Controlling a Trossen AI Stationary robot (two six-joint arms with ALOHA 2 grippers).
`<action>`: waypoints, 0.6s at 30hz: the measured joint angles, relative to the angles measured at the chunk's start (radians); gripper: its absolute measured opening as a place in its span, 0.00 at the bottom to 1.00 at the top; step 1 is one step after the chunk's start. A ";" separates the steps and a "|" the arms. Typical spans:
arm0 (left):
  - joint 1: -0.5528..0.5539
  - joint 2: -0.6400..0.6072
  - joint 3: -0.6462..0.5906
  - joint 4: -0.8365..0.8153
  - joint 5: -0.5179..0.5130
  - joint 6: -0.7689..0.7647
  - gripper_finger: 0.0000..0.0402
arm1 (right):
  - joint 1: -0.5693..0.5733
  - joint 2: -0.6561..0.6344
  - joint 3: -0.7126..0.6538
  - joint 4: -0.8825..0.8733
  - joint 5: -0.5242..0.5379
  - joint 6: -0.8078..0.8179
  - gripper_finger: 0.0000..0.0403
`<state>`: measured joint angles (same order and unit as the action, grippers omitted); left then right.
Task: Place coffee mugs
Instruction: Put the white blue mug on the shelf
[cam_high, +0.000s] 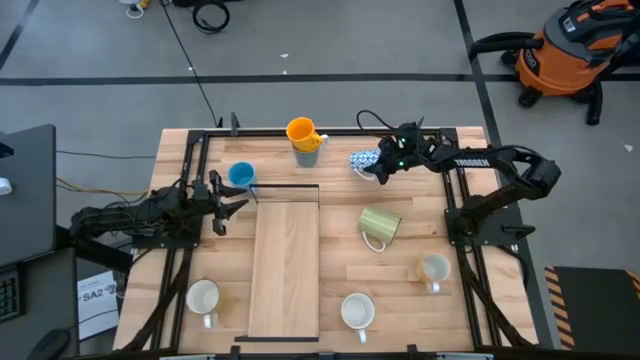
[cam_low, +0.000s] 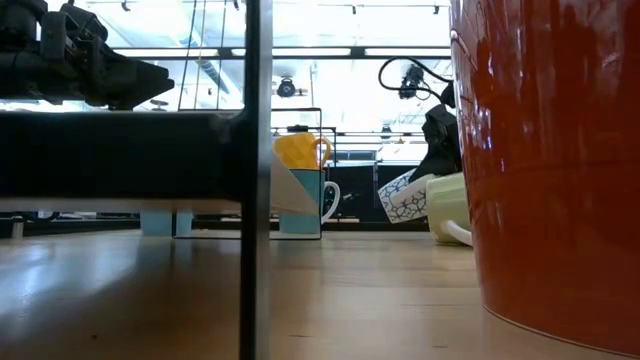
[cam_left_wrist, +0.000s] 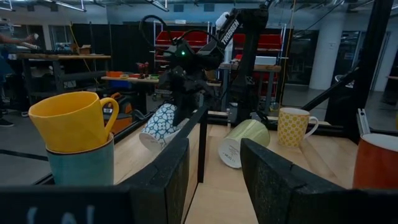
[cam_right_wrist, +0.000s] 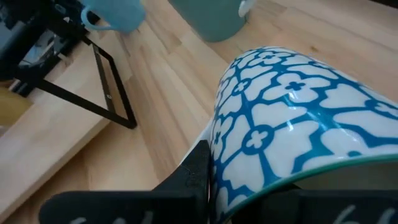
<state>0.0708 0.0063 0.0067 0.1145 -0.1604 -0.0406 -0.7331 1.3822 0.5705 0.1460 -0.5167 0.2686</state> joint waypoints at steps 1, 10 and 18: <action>0.000 0.000 0.000 0.000 0.000 0.000 0.38 | 0.004 -0.008 0.000 -0.004 0.000 0.002 0.09; 0.000 0.000 0.000 0.000 0.000 0.000 0.38 | 0.091 -0.047 0.177 -0.389 0.109 -0.016 0.09; 0.000 0.000 0.000 0.000 0.000 0.000 0.38 | 0.190 -0.043 0.455 -0.816 0.234 -0.022 0.09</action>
<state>0.0708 0.0063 0.0067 0.1146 -0.1604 -0.0406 -0.5434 1.3388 1.0257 -0.6700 -0.2825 0.2466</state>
